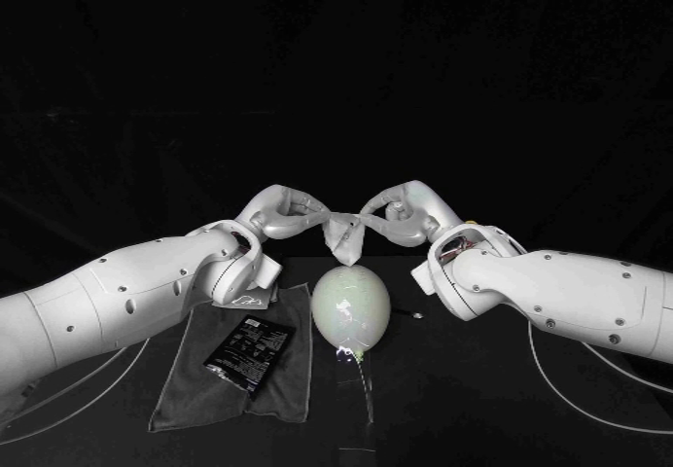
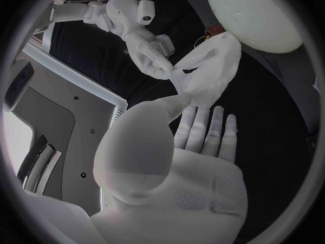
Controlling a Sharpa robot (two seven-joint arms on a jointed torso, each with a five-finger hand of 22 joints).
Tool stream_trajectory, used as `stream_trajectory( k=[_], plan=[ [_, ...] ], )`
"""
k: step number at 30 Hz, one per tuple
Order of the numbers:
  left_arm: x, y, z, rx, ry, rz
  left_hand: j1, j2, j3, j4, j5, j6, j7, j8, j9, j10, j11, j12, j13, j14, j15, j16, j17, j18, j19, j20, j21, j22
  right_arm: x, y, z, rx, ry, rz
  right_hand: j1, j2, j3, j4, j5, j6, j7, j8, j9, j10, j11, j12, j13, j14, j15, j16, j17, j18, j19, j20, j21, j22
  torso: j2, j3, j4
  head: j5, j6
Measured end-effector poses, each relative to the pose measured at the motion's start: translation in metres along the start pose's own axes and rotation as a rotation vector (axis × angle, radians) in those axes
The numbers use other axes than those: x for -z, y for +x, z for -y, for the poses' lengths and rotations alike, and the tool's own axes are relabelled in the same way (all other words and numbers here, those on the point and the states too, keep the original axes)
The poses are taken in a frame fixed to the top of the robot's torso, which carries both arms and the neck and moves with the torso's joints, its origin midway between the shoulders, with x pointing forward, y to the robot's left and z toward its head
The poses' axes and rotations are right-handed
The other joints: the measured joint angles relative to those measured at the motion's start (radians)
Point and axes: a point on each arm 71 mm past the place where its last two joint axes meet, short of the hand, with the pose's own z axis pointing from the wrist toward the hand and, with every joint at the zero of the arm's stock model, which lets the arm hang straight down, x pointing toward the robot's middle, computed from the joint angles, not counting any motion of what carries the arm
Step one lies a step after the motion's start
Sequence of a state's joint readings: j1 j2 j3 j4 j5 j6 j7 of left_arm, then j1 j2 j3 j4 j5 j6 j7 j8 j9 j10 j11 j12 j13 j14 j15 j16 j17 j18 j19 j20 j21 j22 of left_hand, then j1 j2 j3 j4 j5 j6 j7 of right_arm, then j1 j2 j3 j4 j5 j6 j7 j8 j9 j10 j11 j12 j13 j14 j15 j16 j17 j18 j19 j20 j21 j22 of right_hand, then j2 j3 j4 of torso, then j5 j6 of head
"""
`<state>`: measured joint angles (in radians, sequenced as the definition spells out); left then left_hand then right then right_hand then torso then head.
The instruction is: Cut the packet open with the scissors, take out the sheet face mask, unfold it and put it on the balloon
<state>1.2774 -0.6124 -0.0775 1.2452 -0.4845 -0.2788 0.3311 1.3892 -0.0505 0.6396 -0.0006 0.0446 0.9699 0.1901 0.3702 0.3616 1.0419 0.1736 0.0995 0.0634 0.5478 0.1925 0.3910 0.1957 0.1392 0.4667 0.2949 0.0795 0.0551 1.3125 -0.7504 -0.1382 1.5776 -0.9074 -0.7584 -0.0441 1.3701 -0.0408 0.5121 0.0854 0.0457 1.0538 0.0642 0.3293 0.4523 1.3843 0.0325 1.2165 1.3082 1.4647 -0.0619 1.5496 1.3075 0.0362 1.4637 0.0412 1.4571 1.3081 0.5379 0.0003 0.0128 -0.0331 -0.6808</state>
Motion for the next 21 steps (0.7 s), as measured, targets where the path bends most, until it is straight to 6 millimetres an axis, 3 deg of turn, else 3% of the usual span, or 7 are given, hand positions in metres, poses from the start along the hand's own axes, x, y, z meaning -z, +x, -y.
stream_trajectory(
  k=[4, 7, 10, 15, 21],
  plan=[
    [-0.002, -0.003, 0.005, -0.004, 0.003, 0.0, -0.005, -0.005, 0.017, -0.001, 0.0, -0.005, 0.005, 0.009, 0.0, 0.016, -0.002, -0.002, 0.0, 0.022, -0.006, 0.0, 0.0, -0.001, 0.021, -0.001, 0.002, 0.003, -0.002, -0.001, 0.001, 0.007, 0.001, 0.003, 0.0, 0.0, 0.0, 0.0, 0.0, -0.001, 0.001, 0.0, 0.0, 0.0, 0.0, -0.002, 0.0, 0.0, 0.0, 0.0, 0.0, 0.0, 0.0, 0.0, 0.0, 0.0, 0.0, 0.0002, -0.0002, 0.001, 0.001],
    [-0.004, -0.004, 0.007, -0.008, 0.002, -0.002, -0.007, -0.007, 0.028, 0.0, 0.0, -0.005, 0.005, 0.012, 0.0, 0.024, -0.002, -0.004, 0.0, 0.042, -0.01, 0.004, 0.0, -0.024, 0.116, -0.001, 0.029, 0.016, -0.004, -0.001, 0.0, 0.012, -0.001, 0.005, 0.0, 0.0, 0.0, 0.0, -0.002, -0.002, 0.001, 0.0, 0.0, 0.0, 0.0, -0.002, 0.0, 0.002, 0.0, 0.0, 0.001, 0.0, 0.0, 0.0, 0.0, 0.0, 0.001, 0.0002, -0.0002, 0.002, 0.003],
    [-0.006, -0.007, 0.011, -0.012, 0.002, -0.005, -0.011, -0.011, 0.033, 0.001, 0.0, -0.009, 0.009, 0.019, 0.003, 0.032, -0.005, -0.004, 0.001, 0.057, -0.014, 0.017, 0.001, -0.024, 0.199, -0.003, 0.056, 0.029, -0.007, -0.002, -0.002, 0.017, -0.006, 0.008, 0.0, 0.0, 0.0, 0.0, -0.002, -0.002, 0.002, 0.0, 0.0, 0.0, 0.0, -0.002, 0.0, 0.004, -0.001, 0.0, 0.001, 0.0, 0.0, 0.0, 0.0, 0.0, 0.001, 0.0002, -0.0002, 0.003, 0.004],
    [-0.01, -0.01, 0.018, -0.024, 0.004, -0.011, -0.012, -0.012, 0.035, 0.003, -0.001, -0.01, 0.008, 0.028, 0.005, 0.053, -0.009, -0.008, 0.003, 0.084, -0.022, 0.04, 0.009, -0.024, 0.236, -0.006, 0.076, 0.038, -0.012, -0.007, -0.007, 0.027, -0.021, 0.018, 0.0, 0.0, 0.0, 0.0, -0.002, -0.003, 0.002, 0.0, 0.0, 0.0, 0.0, -0.003, 0.0, 0.004, -0.001, -0.001, 0.001, 0.0, 0.0, 0.0, 0.0, -0.001, 0.001, 0.0002, -0.0001, 0.004, 0.005],
    [-0.013, -0.012, 0.021, -0.042, -0.001, -0.018, -0.021, -0.013, 0.035, 0.004, -0.001, -0.021, -0.002, 0.036, 0.005, 0.115, -0.027, 0.004, 0.01, 0.138, -0.04, 0.078, 0.022, -0.024, 0.268, -0.011, 0.101, 0.049, -0.018, -0.017, -0.016, 0.042, -0.045, 0.037, 0.0, 0.0, 0.0, 0.0, -0.004, -0.003, 0.002, 0.003, 0.0, 0.0, 0.0, -0.004, -0.001, 0.004, -0.001, -0.002, 0.001, 0.0, -0.002, 0.002, 0.0, -0.001, 0.001, 0.0001, 0.0002, 0.003, 0.009]
  ],
)
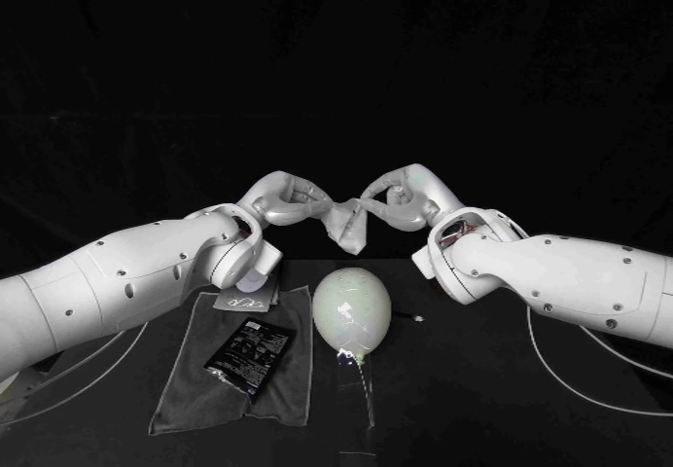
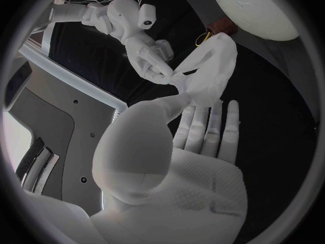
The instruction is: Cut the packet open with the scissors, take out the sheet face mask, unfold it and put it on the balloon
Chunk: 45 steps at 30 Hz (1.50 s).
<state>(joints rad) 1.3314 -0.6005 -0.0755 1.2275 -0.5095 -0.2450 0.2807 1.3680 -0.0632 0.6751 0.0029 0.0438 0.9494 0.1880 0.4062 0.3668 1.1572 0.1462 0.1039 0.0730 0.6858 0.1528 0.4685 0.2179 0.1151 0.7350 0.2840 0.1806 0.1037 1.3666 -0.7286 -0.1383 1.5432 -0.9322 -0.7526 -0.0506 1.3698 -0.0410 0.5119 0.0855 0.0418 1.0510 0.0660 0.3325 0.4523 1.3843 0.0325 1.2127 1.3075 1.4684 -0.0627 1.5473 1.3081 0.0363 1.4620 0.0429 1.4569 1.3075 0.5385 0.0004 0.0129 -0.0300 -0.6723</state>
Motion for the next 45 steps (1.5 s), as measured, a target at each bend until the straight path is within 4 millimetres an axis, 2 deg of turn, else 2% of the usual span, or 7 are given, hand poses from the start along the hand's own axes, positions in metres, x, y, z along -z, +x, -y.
stream_trajectory(
  k=[5, 10, 22, 28, 32, 36, 45],
  plan=[
    [-0.001, -0.003, 0.0, -0.014, -0.006, 0.005, -0.009, 0.009, -0.008, 0.007, 0.0, -0.013, -0.013, 0.004, 0.023, 0.082, -0.024, 0.031, 0.012, 0.074, -0.024, 0.04, 0.016, 0.006, 0.048, -0.008, 0.036, 0.017, -0.005, -0.01, -0.004, 0.016, -0.015, 0.02, 0.0, 0.0, 0.0, 0.0, 0.004, 0.002, 0.002, 0.001, 0.0, 0.0, 0.0, 0.003, 0.0, 0.0, 0.0, 0.0, 0.0, 0.0, 0.0, 0.0, 0.0, 0.0, -0.001, -0.0004, 0.0002, -0.001, 0.003],
    [-0.002, -0.005, -0.001, -0.027, -0.007, 0.018, -0.008, 0.021, -0.038, 0.01, -0.001, -0.025, -0.032, 0.011, 0.035, 0.171, -0.055, 0.072, 0.03, 0.179, -0.06, 0.076, 0.033, 0.055, 0.123, -0.026, 0.102, 0.052, -0.008, -0.015, -0.007, 0.024, -0.025, 0.029, 0.0, 0.0, 0.0, 0.0, 0.005, 0.002, 0.002, 0.001, 0.0, 0.0, 0.0, 0.004, 0.0, 0.0, 0.0, -0.001, -0.001, 0.0, 0.0, 0.0, 0.0, 0.0, -0.001, -0.0005, 0.0, -0.001, 0.006],
    [-0.003, -0.006, 0.0, -0.055, -0.009, 0.042, -0.01, 0.05, -0.098, 0.019, 0.003, -0.044, -0.063, 0.017, 0.035, 0.307, -0.102, 0.153, 0.078, 0.402, -0.128, 0.082, 0.059, 0.056, 0.223, -0.099, 0.257, 0.142, -0.009, -0.015, -0.012, 0.027, -0.039, 0.024, -0.005, -0.005, 0.003, -0.003, 0.004, 0.002, 0.002, 0.003, 0.0, 0.0, 0.0, 0.003, 0.0, 0.0, 0.0, 0.003, -0.001, 0.0, 0.0, 0.0, 0.0, 0.0, 0.0, 0.0001, -0.0003, 0.0, 0.006],
    [-0.003, -0.005, 0.0, -0.063, -0.007, 0.051, -0.013, 0.053, -0.107, 0.015, 0.003, -0.037, -0.074, 0.017, 0.035, 0.31, -0.113, 0.231, 0.12, 0.446, -0.144, 0.06, 0.076, 0.055, 0.179, -0.097, 0.268, 0.153, -0.011, -0.011, -0.015, 0.026, -0.044, 0.013, -0.007, -0.007, 0.003, -0.003, 0.004, 0.002, 0.002, 0.003, 0.0, 0.0, 0.0, 0.003, 0.001, 0.0, 0.0, 0.003, 0.0, 0.0, 0.0, 0.0, 0.0, 0.0, 0.0, 0.0001, -0.0003, -0.001, 0.005],
    [-0.003, -0.005, 0.001, -0.068, -0.001, 0.06, -0.013, 0.053, -0.108, 0.014, 0.003, -0.031, -0.079, 0.005, 0.035, 0.303, -0.112, 0.308, 0.167, 0.398, -0.126, 0.006, 0.076, 0.055, 0.131, -0.082, 0.256, 0.153, -0.011, -0.009, -0.017, 0.025, -0.047, 0.003, -0.006, -0.006, 0.003, -0.003, 0.004, 0.002, 0.002, 0.003, 0.0, 0.0, 0.0, 0.002, 0.001, 0.0, 0.001, 0.002, 0.0, 0.0, 0.0, 0.0, 0.0, 0.0, 0.0, 0.0, 0.0002, -0.002, 0.006],
    [-0.003, -0.006, 0.002, -0.073, 0.004, 0.075, -0.014, 0.039, -0.079, 0.011, 0.003, -0.016, -0.065, -0.002, 0.036, 0.15, -0.079, 0.283, 0.174, 0.288, -0.083, -0.058, 0.06, 0.03, 0.055, -0.056, 0.209, 0.131, -0.012, -0.008, -0.017, 0.026, -0.044, -0.001, -0.006, -0.006, 0.003, -0.003, 0.004, 0.003, 0.002, 0.003, 0.0, 0.0, 0.0, 0.002, 0.001, 0.0, 0.001, 0.002, 0.0, 0.0, 0.002, -0.002, 0.0, 0.0, 0.0, 0.0, 0.0006, -0.004, 0.007],
    [-0.002, -0.009, 0.001, -0.078, 0.011, 0.103, -0.006, 0.022, -0.009, 0.004, 0.002, -0.023, 0.009, -0.016, 0.11, -0.383, 0.063, 0.121, 0.108, -0.147, 0.061, -0.173, 0.034, -0.04, -0.222, 0.007, 0.026, 0.032, -0.013, -0.007, -0.016, 0.028, -0.04, -0.006, -0.005, -0.005, 0.003, -0.003, 0.002, 0.003, 0.001, 0.003, 0.0, 0.0, 0.0, 0.001, 0.0, -0.002, 0.002, 0.0, 0.0, 0.0, 0.002, -0.002, 0.0, 0.0, 0.0, -0.0002, 0.001, -0.003, 0.008]
  ],
)
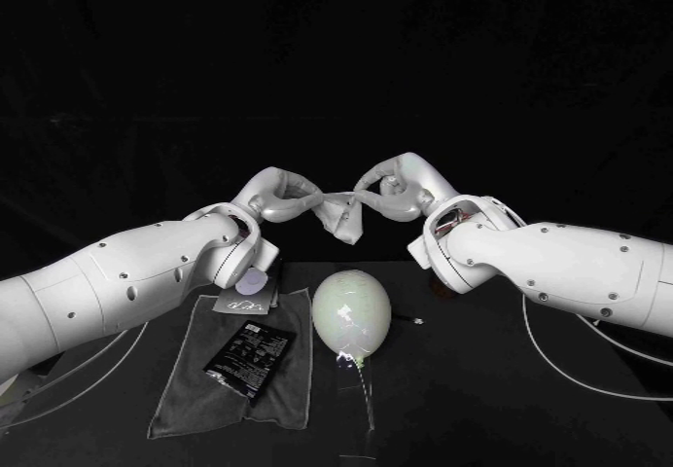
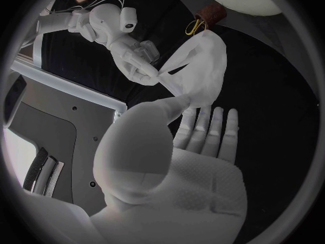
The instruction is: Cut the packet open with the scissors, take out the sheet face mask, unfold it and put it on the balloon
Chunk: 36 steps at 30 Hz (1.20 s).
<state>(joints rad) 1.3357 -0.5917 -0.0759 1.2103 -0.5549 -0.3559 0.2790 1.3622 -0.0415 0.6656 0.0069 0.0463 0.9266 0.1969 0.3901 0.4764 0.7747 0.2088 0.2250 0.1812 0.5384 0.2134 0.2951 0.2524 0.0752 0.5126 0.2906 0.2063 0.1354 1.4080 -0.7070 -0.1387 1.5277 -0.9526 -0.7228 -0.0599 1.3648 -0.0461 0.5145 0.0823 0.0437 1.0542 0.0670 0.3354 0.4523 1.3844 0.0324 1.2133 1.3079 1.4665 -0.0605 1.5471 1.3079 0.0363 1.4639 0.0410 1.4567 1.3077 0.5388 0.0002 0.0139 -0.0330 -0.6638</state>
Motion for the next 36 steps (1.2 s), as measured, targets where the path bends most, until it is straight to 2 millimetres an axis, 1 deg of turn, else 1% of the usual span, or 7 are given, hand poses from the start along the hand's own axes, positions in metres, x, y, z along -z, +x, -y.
stream_trajectory(
  k=[5, 6, 12, 15, 23, 32, 36],
  plan=[
    [-0.0002, 0.0002, -0.0002, 0.017, -0.001, -0.005, 0.008, -0.007, 0.019, -0.014, 0.0, -0.013, 0.021, 0.012, 0.002, -0.069, 0.016, -0.011, -0.018, -0.062, 0.011, 0.051, 0.028, -0.007, -0.062, 0.002, -0.042, -0.027, -0.0009, 0.001, -0.0003, 0.0, 0.001, -0.003, 0.0, 0.0, 0.0, 0.0, 0.0, 0.0, 0.0, 0.0, 0.0, 0.0, 0.0, 0.0, 0.0, 0.0, 0.0, 0.0, -0.001, 0.0, 0.0, 0.0, 0.0, 0.0, 0.0, 0.0, -0.0001, 0.001, 0.0],
    [-0.0003, 0.0006, -0.0003, 0.024, -0.002, -0.008, 0.008, -0.007, 0.024, -0.01, 0.0, -0.016, 0.023, 0.013, 0.037, -0.03, 0.007, 0.011, -0.017, -0.007, -0.001, 0.095, 0.046, -0.007, -0.023, 0.001, -0.03, -0.022, -0.0012, 0.0014, -0.0005, 0.001, 0.001, -0.004, 0.0, 0.0, 0.0, 0.0, -0.002, 0.0, 0.0, 0.0, 0.0, 0.0, 0.0, -0.001, 0.0, 0.0, 0.0, 0.0, -0.001, 0.0, 0.0, 0.0, 0.0, 0.0, 0.0, 0.0, -0.0001, 0.001, -0.001],
    [-0.0007, 0.0036, -0.0001, 0.055, -0.008, -0.032, 0.016, -0.016, 0.042, 0.0, 0.0, -0.021, 0.018, 0.012, 0.037, 0.117, -0.023, 0.053, -0.034, 0.091, -0.038, 0.176, 0.068, -0.006, 0.118, -0.004, 0.021, 0.004, -0.002, 0.0031, -0.0016, 0.0, 0.0, -0.007, 0.0, 0.0, 0.0, 0.0, -0.002, 0.0, -0.001, 0.0, 0.0, 0.0, 0.0, 0.001, -0.001, 0.0, 0.0, 0.001, -0.001, 0.0, 0.0, 0.0, 0.0, 0.0, 0.0, 0.0, -0.0006, 0.002, -0.001],
    [-0.0007, 0.0047, -0.0003, 0.064, -0.011, -0.048, 0.025, -0.025, 0.054, -0.01, -0.001, -0.021, 0.018, 0.007, 0.052, 0.123, -0.026, 0.042, -0.046, 0.09, -0.037, 0.176, 0.067, 0.009, 0.122, -0.003, 0.021, 0.004, -0.0022, 0.0033, -0.0017, 0.0, 0.0, -0.007, 0.0, 0.0, 0.0, 0.0, 0.002, -0.001, -0.002, 0.0, 0.0, 0.0, 0.0, 0.003, -0.001, 0.0, 0.0, 0.002, 0.0, 0.0, 0.0, 0.0, 0.0, 0.0, 0.0, 0.0, -0.0007, 0.002, 0.0],
    [0.0, 0.0076, -0.0013, 0.071, -0.022, -0.098, 0.027, -0.078, 0.039, -0.039, 0.0, -0.046, 0.026, -0.025, 0.078, 0.117, -0.021, 0.014, -0.075, 0.051, -0.024, 0.167, 0.056, 0.009, 0.122, -0.003, 0.017, -0.005, -0.0029, 0.004, -0.0019, -0.001, 0.0, -0.006, 0.0, 0.0, 0.0, 0.0, 0.003, -0.002, -0.002, 0.0, 0.0, 0.0, 0.0, 0.003, 0.0, -0.001, -0.005, 0.002, 0.0, 0.0, 0.0, 0.0, 0.0, 0.0, 0.0, 0.0002, -0.001, 0.0, 0.0],
    [0.0014, 0.0093, -0.003, 0.062, -0.031, -0.15, 0.028, -0.123, 0.02, -0.06, 0.0, -0.078, 0.021, -0.072, 0.037, 0.121, -0.017, -0.003, -0.097, 0.026, -0.017, 0.157, 0.046, 0.009, 0.065, -0.001, -0.018, -0.026, -0.0031, 0.0037, -0.0013, 0.0, 0.002, -0.005, 0.001, 0.001, -0.001, -0.001, 0.002, -0.003, -0.001, 0.0, 0.0, 0.0, 0.0, 0.002, 0.0, 0.0, -0.005, 0.001, 0.0, 0.0, -0.001, 0.001, -0.001, 0.0, 0.0, 0.0, -0.0009, -0.001, 0.0],
    [0.0028, 0.0072, -0.0046, 0.055, -0.036, -0.158, 0.044, -0.139, 0.018, -0.084, 0.0, -0.111, 0.014, -0.11, 0.009, 0.098, 0.005, -0.031, -0.114, -0.019, -0.004, 0.13, 0.032, 0.009, -0.004, 0.0, -0.052, -0.046, -0.0031, 0.0033, -0.0008, 0.0, 0.003, -0.004, 0.001, 0.001, -0.001, -0.001, 0.002, -0.004, 0.0, 0.0, 0.0, 0.0, 0.0, 0.002, 0.0, 0.0, -0.004, 0.0, 0.0, 0.0, -0.002, 0.002, -0.001, 0.0, 0.0, -0.0001, -0.0009, -0.001, 0.0]
  ],
)
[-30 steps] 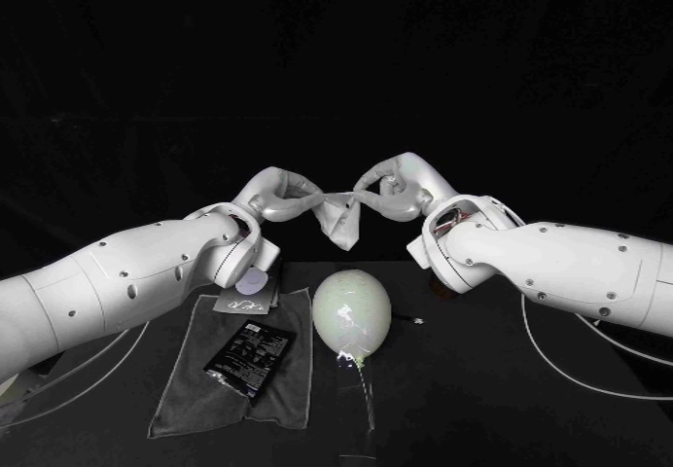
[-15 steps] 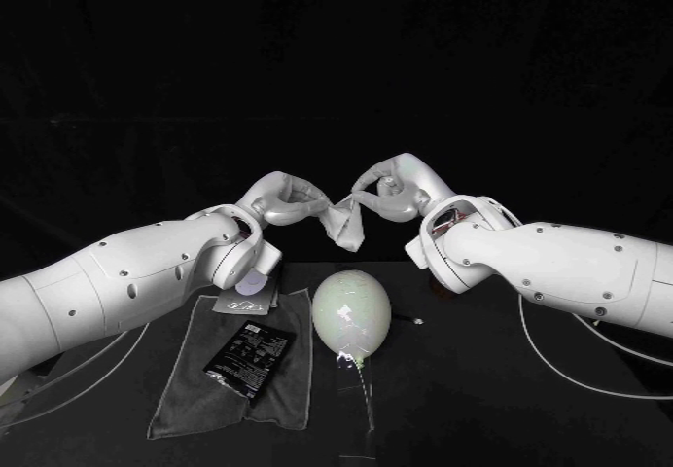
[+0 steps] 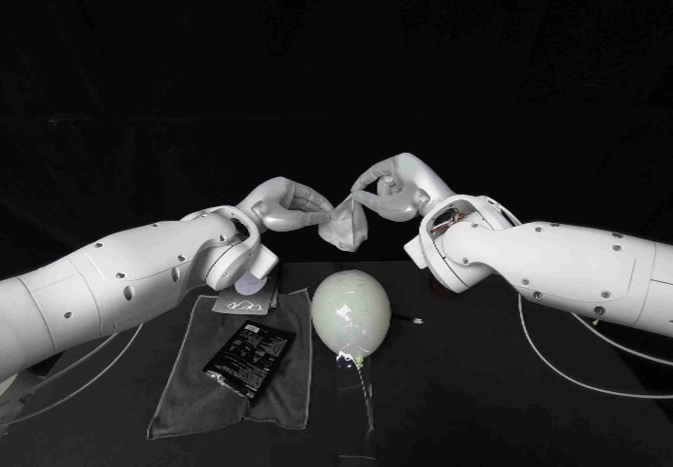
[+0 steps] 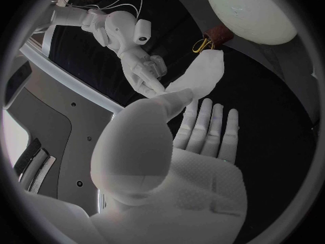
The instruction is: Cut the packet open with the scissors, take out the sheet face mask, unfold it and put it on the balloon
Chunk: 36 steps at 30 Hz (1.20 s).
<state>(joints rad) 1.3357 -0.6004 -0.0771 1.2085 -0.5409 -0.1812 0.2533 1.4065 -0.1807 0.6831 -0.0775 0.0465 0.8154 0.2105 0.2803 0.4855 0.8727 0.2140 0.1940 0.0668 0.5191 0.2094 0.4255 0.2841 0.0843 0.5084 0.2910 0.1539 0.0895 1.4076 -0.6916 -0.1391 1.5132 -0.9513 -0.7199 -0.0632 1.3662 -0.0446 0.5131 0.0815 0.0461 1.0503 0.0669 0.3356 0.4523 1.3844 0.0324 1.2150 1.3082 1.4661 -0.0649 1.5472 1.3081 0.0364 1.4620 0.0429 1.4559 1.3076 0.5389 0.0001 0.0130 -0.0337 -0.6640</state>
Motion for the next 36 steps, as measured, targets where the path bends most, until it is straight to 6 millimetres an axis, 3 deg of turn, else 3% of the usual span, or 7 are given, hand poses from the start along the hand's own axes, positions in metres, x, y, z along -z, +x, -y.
stream_trajectory(
  k=[5, 7, 13, 17, 24, 28, 36],
  plan=[
    [0.002, -0.002, -0.002, -0.008, -0.005, -0.002, 0.0, -0.008, -0.009, -0.008, 0.0, -0.009, -0.002, -0.018, -0.016, -0.022, 0.011, -0.014, -0.002, -0.032, 0.015, -0.019, -0.012, 0.0, -0.05, 0.001, -0.023, -0.014, 0.0, 0.0, 0.0, 0.0, 0.001, 0.001, 0.0, 0.0, 0.0, 0.0, 0.0, 0.0, 0.001, 0.005, 0.0, 0.0, 0.0, 0.0, 0.0, 0.0, 0.0, 0.0, 0.0, 0.0, 0.0, 0.0, 0.0, 0.0, 0.0, 0.0, 0.0, -0.001, 0.0],
    [0.002, -0.002, -0.002, -0.011, -0.005, -0.003, -0.005, -0.014, -0.016, -0.016, 0.0, -0.021, -0.007, -0.031, -0.025, -0.037, 0.015, -0.023, -0.003, -0.058, 0.018, -0.035, -0.022, -0.01, -0.083, 0.001, -0.036, -0.022, 0.0, -0.001, 0.001, 0.001, 0.001, 0.001, 0.0, 0.0, 0.0, 0.0, 0.0, 0.002, 0.002, 0.005, 0.0, 0.0, 0.0, 0.0, 0.0, 0.0, 0.0, 0.0, -0.001, 0.0, 0.0, 0.0, 0.0, 0.0, 0.0, 0.0, 0.0, -0.001, 0.0],
    [0.002, -0.001, -0.001, -0.021, -0.002, -0.01, -0.013, -0.021, -0.033, -0.02, 0.0, -0.032, -0.01, -0.045, -0.038, -0.053, 0.02, -0.032, -0.003, -0.09, 0.023, -0.06, -0.041, -0.016, -0.087, 0.002, -0.039, -0.027, 0.0, -0.001, 0.001, 0.002, 0.003, 0.002, 0.0, 0.0, 0.0, 0.0, -0.002, 0.002, 0.002, 0.005, 0.0, 0.0, 0.0, -0.001, -0.001, 0.0, 0.0, -0.002, -0.001, 0.0, 0.0, 0.0, 0.0, 0.0, 0.0, -0.0003, -0.0004, -0.002, -0.001],
    [0.002, 0.002, 0.0, -0.023, 0.003, -0.018, -0.023, -0.032, -0.054, -0.014, 0.0, -0.032, -0.01, -0.045, -0.043, -0.057, 0.016, -0.031, -0.003, -0.096, 0.021, -0.061, -0.047, -0.016, -0.087, 0.002, -0.043, -0.029, 0.0, -0.001, 0.002, 0.003, 0.005, 0.002, 0.0, 0.0, 0.0, 0.0, -0.002, 0.002, 0.002, 0.005, 0.0, 0.0, 0.0, -0.002, -0.001, 0.0, 0.001, 0.002, -0.001, 0.0, 0.0, 0.0, 0.0, 0.0, 0.0, -0.0002, -0.0004, -0.001, -0.001],
    [0.0, 0.007, 0.003, -0.022, 0.015, -0.03, -0.081, -0.053, -0.151, 0.03, 0.0, -0.032, -0.01, -0.053, -0.054, -0.057, 0.016, -0.031, -0.001, -0.095, 0.021, -0.066, -0.053, -0.016, -0.087, 0.002, -0.047, -0.034, -0.002, -0.002, 0.003, 0.005, 0.011, 0.002, 0.0, 0.0, 0.0, 0.0, -0.004, 0.002, 0.002, 0.005, 0.0, 0.0, 0.0, -0.003, 0.0, 0.0, 0.001, 0.002, -0.001, 0.0, 0.0, 0.0, 0.0, 0.0, 0.0, -0.0002, -0.0005, -0.001, 0.0],
    [-0.003, 0.01, 0.005, -0.021, 0.02, -0.034, -0.094, -0.052, -0.219, 0.053, 0.0, -0.032, -0.01, -0.062, -0.063, -0.057, 0.016, -0.031, -0.001, -0.095, 0.022, -0.066, -0.056, -0.016, -0.087, 0.002, -0.054, -0.037, -0.002, -0.001, 0.003, 0.005, 0.012, 0.0, 0.0, 0.0, 0.0, 0.0, -0.004, 0.002, 0.002, 0.005, 0.0, 0.0, 0.0, 0.001, 0.0, 0.0, 0.001, 0.002, 0.0, 0.0, 0.0, 0.0, 0.0, 0.0, 0.0, 0.0001, -0.0005, -0.001, 0.001],
    [-0.007, 0.009, 0.004, -0.025, 0.012, -0.022, -0.05, -0.008, -0.303, 0.071, 0.0, -0.055, -0.012, -0.086, -0.089, -0.043, 0.022, -0.021, -0.001, -0.028, 0.019, -0.035, -0.051, -0.016, -0.07, 0.001, -0.058, -0.038, 0.001, 0.001, 0.0, -0.002, 0.007, -0.01, 0.0, 0.0, 0.0, 0.0, 0.0, 0.002, 0.002, 0.005, 0.0, 0.0, 0.0, 0.001, -0.001, -0.001, 0.002, 0.001, 0.0, 0.0, 0.002, -0.002, 0.0, 0.0, 0.0, 0.0004, -0.0005, -0.001, 0.002]
  ],
)
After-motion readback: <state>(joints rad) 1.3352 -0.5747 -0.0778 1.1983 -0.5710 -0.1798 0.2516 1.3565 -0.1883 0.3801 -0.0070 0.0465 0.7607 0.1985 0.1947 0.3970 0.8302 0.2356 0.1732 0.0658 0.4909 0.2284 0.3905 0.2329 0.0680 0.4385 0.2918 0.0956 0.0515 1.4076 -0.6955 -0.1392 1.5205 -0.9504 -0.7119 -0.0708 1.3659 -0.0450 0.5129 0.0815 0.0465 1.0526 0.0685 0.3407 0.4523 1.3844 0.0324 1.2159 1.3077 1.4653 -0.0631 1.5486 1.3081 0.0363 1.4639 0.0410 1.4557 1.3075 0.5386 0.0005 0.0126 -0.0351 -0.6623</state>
